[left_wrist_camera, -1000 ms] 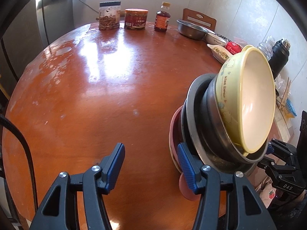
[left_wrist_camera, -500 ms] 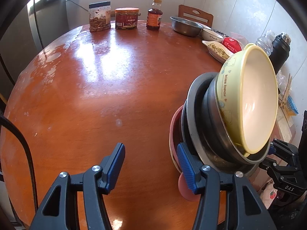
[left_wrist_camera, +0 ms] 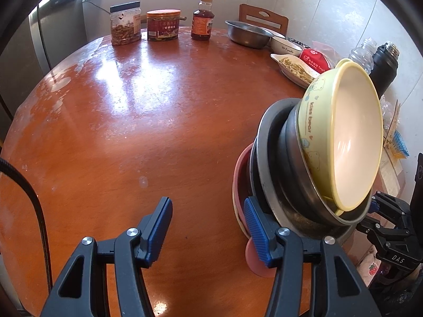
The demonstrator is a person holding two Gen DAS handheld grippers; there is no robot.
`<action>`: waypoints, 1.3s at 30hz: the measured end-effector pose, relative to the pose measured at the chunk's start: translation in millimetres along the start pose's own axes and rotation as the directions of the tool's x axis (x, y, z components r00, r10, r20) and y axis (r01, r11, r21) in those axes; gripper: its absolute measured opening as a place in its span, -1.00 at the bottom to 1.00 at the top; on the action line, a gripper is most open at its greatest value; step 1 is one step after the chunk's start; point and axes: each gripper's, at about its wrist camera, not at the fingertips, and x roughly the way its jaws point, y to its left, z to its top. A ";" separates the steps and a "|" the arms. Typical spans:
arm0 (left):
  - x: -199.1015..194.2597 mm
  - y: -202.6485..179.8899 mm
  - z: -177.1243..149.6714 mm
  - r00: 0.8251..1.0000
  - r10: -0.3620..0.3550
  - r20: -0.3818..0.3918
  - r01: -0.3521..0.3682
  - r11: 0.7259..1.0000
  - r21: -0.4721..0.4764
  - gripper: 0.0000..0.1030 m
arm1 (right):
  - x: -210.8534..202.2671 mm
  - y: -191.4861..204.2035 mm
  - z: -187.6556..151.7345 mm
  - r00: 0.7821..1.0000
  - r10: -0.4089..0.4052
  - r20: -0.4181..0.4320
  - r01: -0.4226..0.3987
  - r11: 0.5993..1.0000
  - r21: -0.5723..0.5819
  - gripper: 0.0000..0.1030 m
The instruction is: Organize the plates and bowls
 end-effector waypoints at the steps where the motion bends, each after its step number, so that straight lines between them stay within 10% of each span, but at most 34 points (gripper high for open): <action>1: 0.4 0.4 0.4 1.000 -0.004 -0.001 0.004 1.000 -0.001 0.09 | -0.3 0.3 0.1 1.000 -0.001 0.000 0.001 1.000 0.000 -0.27; 39: -7.2 6.9 -3.6 0.999 -0.019 0.042 0.019 1.000 -0.015 0.21 | -3.0 -1.3 1.6 0.997 -0.083 0.004 0.082 0.995 0.047 -0.16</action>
